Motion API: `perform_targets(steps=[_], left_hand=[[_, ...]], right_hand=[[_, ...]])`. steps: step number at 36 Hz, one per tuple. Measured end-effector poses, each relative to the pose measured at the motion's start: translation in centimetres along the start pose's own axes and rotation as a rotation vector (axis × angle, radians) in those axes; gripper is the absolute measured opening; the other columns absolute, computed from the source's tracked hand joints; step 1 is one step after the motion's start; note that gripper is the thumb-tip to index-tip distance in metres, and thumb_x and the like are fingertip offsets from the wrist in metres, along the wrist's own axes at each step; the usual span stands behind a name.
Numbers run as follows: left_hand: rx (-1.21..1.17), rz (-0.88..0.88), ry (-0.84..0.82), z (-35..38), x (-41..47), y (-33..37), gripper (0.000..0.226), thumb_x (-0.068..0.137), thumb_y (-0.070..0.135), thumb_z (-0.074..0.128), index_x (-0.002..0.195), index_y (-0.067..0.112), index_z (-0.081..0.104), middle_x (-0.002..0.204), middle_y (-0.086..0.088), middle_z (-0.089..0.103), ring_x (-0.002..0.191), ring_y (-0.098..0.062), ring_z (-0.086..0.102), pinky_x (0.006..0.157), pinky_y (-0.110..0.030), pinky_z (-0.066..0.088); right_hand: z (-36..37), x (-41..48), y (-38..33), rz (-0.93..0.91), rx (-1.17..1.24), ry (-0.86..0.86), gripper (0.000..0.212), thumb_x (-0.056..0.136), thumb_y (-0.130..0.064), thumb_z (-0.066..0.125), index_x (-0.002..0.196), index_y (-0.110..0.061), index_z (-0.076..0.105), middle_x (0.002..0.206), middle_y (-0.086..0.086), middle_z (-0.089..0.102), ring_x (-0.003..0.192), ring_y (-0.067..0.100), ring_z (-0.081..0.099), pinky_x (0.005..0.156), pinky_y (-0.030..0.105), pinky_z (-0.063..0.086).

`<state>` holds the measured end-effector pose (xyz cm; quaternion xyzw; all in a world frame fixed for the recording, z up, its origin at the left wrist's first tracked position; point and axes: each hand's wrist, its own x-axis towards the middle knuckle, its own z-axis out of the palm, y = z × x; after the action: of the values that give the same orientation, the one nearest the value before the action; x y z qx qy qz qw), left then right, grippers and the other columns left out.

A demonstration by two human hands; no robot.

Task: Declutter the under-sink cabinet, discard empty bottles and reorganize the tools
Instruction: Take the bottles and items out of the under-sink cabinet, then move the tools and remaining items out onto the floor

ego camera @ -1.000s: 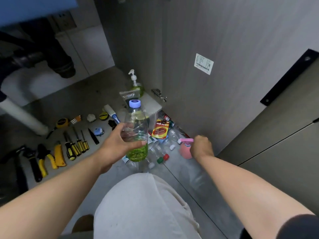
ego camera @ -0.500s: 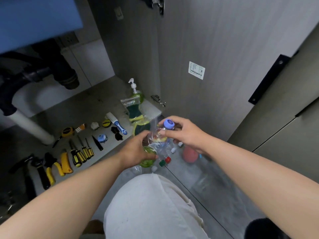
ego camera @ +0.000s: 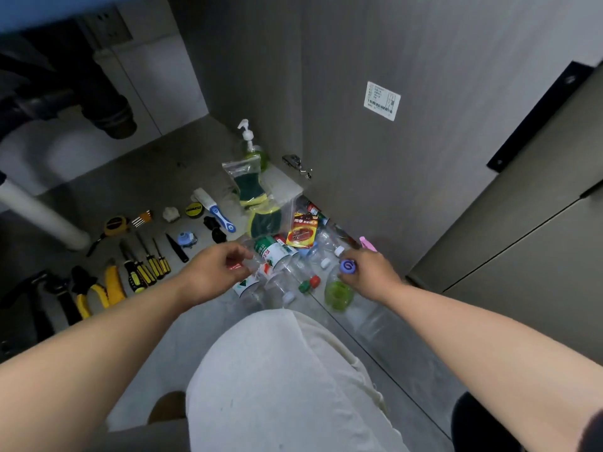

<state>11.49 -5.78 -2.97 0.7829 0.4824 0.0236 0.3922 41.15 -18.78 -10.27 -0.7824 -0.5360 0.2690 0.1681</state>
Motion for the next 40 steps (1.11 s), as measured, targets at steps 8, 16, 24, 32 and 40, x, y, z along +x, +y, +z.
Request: perform_targets(steps=[8,16,24,32,40], left_hand=[[0.252,0.038,0.011,-0.6,-0.6,-1.9,0.013,0.094,0.031,0.068,0.106,0.036,0.067,0.109,0.008,0.063,0.099,-0.009,0.061,0.083,-0.031,0.053],[0.148,-0.005,0.006,0.1,0.4,-1.9,0.014,0.095,0.024,0.068,0.108,0.029,0.071,0.11,0.009,0.066,0.102,-0.008,0.062,0.092,-0.031,0.052],[0.015,-0.057,0.019,0.8,3.7,-1.7,0.022,0.093,0.024,0.071,0.114,0.029,0.065,0.111,0.004,0.065,0.101,-0.011,0.062,0.092,-0.032,0.054],[-0.199,-0.158,0.08,1.4,7.1,-2.8,0.027,0.091,0.017,0.073,0.116,0.022,0.065,0.111,0.0,0.062,0.102,-0.017,0.062,0.091,-0.04,0.057],[-0.358,-0.208,0.153,-2.0,9.4,-4.2,0.027,0.094,0.019,0.068,0.119,0.025,0.062,0.114,0.001,0.06,0.106,-0.018,0.062,0.093,-0.038,0.055]], right_hand=[[3.3,1.3,1.1,0.091,-0.093,0.014,0.017,0.094,-0.021,0.06,0.109,-0.018,0.066,0.107,0.013,0.062,0.104,0.033,0.061,0.083,0.033,0.05],[3.2,2.2,-0.2,0.105,-0.076,-0.016,0.023,0.095,-0.017,0.056,0.118,-0.015,0.061,0.11,0.015,0.063,0.104,0.034,0.06,0.089,0.039,0.051],[1.7,5.0,-3.3,-0.022,-0.306,0.049,0.044,0.092,-0.042,0.059,0.13,-0.022,0.046,0.13,0.009,0.049,0.108,0.035,0.06,0.076,0.036,0.045],[2.2,15.2,-9.1,-0.142,-0.2,-0.025,0.064,0.084,-0.02,0.073,0.139,-0.02,0.041,0.136,0.005,0.035,0.096,0.031,0.062,0.081,0.042,0.053],[5.8,23.6,-9.8,0.051,-0.126,-0.08,0.059,0.084,-0.018,0.076,0.136,-0.012,0.048,0.128,0.016,0.059,0.115,0.034,0.059,0.095,0.04,0.053]])
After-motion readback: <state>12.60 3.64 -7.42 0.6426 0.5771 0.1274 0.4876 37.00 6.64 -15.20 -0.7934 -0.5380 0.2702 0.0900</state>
